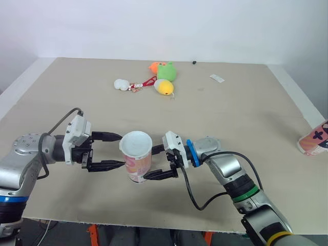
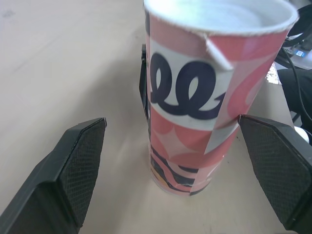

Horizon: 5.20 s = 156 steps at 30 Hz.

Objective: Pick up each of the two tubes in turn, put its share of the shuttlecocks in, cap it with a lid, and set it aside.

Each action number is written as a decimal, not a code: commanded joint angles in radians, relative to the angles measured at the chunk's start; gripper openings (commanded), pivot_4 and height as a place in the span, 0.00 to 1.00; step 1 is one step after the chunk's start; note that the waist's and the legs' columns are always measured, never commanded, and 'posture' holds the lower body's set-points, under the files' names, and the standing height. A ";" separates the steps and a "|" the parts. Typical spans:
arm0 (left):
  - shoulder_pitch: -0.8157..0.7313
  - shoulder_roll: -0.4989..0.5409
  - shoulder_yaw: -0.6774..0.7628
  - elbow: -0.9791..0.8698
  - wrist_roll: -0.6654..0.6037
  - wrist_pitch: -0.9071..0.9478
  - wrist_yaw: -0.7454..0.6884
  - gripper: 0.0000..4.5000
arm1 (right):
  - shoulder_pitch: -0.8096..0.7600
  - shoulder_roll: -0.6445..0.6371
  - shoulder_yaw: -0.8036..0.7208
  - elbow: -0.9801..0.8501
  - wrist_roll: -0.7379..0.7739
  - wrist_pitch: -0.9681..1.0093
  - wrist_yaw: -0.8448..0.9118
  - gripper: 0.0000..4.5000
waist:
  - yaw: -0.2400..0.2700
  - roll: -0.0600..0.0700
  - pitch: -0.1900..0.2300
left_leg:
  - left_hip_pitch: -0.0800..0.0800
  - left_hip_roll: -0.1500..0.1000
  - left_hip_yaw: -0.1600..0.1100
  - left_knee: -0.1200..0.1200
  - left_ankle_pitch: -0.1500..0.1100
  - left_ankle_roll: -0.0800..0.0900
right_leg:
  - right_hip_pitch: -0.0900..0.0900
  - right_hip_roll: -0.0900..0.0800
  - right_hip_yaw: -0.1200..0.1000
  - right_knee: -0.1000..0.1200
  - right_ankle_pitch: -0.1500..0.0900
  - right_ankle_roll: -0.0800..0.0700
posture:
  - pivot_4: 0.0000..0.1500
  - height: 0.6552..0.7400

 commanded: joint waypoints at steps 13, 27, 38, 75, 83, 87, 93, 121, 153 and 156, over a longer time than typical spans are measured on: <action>0.039 0.032 0.000 -0.008 0.038 -0.041 -0.013 1.00 | -0.050 0.026 0.008 0.063 -0.023 -0.033 0.037 0.91 | 0.000 0.000 0.000 | 0.000 0.001 0.001 0.000 0.000 0.000 | 0.000 0.001 0.000 0.000 0.000 0.000 | 1.00 0.91; 0.044 0.030 -0.021 -0.019 0.060 -0.045 -0.004 1.00 | -0.091 0.066 0.013 0.129 -0.030 -0.040 0.071 0.91 | 0.000 0.000 0.000 | 0.001 0.006 0.001 0.000 0.000 -0.001 | 0.000 0.007 0.000 0.000 0.000 -0.001 | 1.00 0.91; 0.096 0.107 0.055 -0.013 0.014 0.034 -0.014 1.00 | -0.093 0.097 0.012 0.197 -0.047 -0.055 0.076 0.91 | -0.001 0.000 0.000 | 0.004 0.011 0.003 -0.001 0.000 -0.001 | -0.001 0.014 0.001 0.000 0.001 -0.006 | 1.00 0.91; 0.013 -0.092 -0.092 0.237 0.211 -0.306 0.002 1.00 | -0.091 0.054 0.001 0.132 -0.047 -0.024 0.075 0.91 | -0.001 -0.002 0.000 | 0.009 0.013 0.003 -0.003 0.000 -0.001 | -0.001 0.017 0.002 0.011 -0.005 -0.012 | 1.00 0.91; -0.022 -0.125 -0.116 0.280 0.228 -0.339 0.000 1.00 | -0.099 0.063 0.008 0.131 -0.043 -0.011 0.078 0.91 | -0.001 -0.002 0.000 | 0.009 0.013 0.002 -0.003 0.000 -0.001 | -0.001 0.017 0.002 0.011 -0.005 -0.012 | 1.00 0.91; -0.034 -0.140 -0.128 0.260 0.229 -0.320 0.012 1.00 | -0.100 0.074 0.025 0.128 -0.037 0.013 0.097 0.91 | -0.001 -0.002 0.000 | 0.009 0.013 0.002 -0.003 0.000 -0.001 | -0.001 0.017 0.002 0.012 -0.005 -0.012 | 1.00 0.91; -0.052 -0.148 -0.137 0.205 0.222 -0.267 0.039 1.00 | -0.104 0.102 0.044 0.149 -0.042 0.031 0.111 0.91 | -0.001 -0.002 0.000 | 0.009 0.013 0.002 -0.003 0.000 -0.001 | -0.001 0.017 0.002 0.012 -0.005 -0.012 | 1.00 0.91; 0.000 -0.117 -0.062 0.179 0.183 -0.230 0.042 1.00 | -0.121 -0.027 -0.121 0.085 0.024 0.052 0.140 0.50 | -0.002 -0.002 0.001 | 0.009 0.013 0.002 -0.003 0.000 -0.001 | -0.001 0.017 0.002 0.012 -0.005 -0.012 | 1.00 0.91; -0.271 -0.336 -0.133 0.081 -0.047 -0.088 0.087 1.00 | 0.216 -0.324 -0.746 0.253 -0.103 -0.049 -0.838 0.50 | -0.002 -0.005 0.003 | 0.009 0.005 0.007 -0.002 0.000 -0.001 | 0.000 0.015 0.015 0.010 -0.005 0.000 | 1.00 0.91; -0.283 -0.350 -0.140 0.096 -0.045 -0.089 0.080 1.00 | 0.223 -0.329 -0.765 0.261 -0.092 -0.039 -0.862 0.50 | -0.002 -0.005 0.003 | 0.009 0.005 0.008 -0.002 0.000 -0.001 | 0.000 0.015 0.016 0.010 -0.005 0.000 | 1.00 0.91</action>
